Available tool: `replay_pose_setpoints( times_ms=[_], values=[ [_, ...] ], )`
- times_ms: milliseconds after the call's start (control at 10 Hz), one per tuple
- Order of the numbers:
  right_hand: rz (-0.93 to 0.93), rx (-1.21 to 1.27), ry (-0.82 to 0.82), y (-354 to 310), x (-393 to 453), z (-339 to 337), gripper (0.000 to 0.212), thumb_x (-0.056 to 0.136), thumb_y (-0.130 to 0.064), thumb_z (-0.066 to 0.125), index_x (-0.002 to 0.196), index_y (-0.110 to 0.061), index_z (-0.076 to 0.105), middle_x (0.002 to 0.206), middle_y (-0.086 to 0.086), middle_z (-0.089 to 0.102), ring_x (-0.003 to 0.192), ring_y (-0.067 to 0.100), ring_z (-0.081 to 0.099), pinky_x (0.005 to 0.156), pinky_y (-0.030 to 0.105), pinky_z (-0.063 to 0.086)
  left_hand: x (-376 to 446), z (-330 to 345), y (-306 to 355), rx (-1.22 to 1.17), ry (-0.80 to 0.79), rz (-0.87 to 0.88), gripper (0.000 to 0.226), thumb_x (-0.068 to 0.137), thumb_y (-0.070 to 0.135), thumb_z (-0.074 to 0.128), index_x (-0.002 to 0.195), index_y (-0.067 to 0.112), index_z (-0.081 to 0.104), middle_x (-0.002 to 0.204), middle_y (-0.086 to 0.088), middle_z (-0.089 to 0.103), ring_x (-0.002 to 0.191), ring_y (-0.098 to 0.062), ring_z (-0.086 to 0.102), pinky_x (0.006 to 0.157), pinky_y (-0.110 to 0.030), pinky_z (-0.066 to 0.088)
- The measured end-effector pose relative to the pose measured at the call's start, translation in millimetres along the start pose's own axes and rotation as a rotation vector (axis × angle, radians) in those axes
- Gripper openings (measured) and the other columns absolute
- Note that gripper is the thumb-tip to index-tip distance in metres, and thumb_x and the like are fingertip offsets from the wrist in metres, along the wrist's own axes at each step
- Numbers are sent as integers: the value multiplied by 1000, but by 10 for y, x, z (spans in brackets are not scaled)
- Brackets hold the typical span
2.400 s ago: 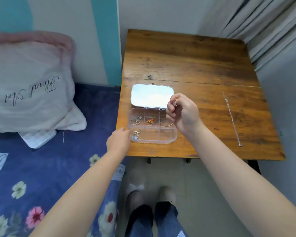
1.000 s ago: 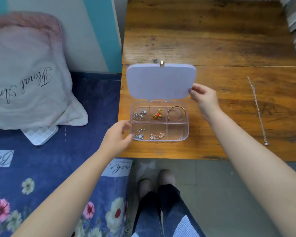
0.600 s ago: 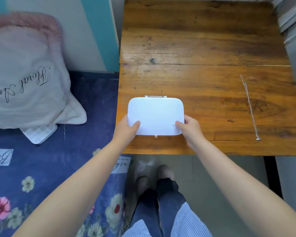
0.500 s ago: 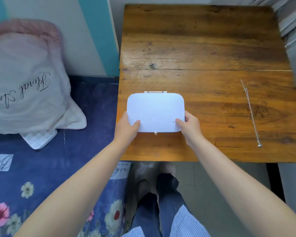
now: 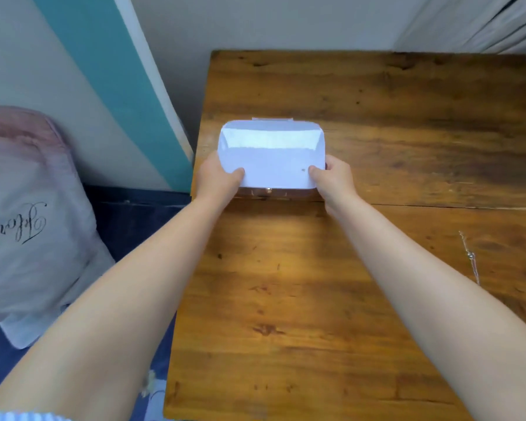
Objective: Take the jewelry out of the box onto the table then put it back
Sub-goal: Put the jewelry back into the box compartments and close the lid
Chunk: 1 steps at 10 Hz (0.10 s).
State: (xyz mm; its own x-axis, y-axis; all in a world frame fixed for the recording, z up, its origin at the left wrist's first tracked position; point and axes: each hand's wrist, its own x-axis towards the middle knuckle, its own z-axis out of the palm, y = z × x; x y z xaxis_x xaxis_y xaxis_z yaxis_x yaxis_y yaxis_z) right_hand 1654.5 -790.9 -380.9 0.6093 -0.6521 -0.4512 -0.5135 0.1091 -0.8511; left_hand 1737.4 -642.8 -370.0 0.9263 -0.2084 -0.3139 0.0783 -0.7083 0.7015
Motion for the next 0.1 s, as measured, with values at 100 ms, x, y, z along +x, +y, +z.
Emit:
replay_pose_setpoints(
  times_ms=[100],
  values=[
    [-19,-55,-3,-113,127,33,26,87,-3,43,108,-7,58,100,7,59,101,28,57,86,39,50,158,17,57,-37,24,-1,33,86,14,53,119,6,51,123,-14,58,111,-31,53,89,-33,45]
  ],
)
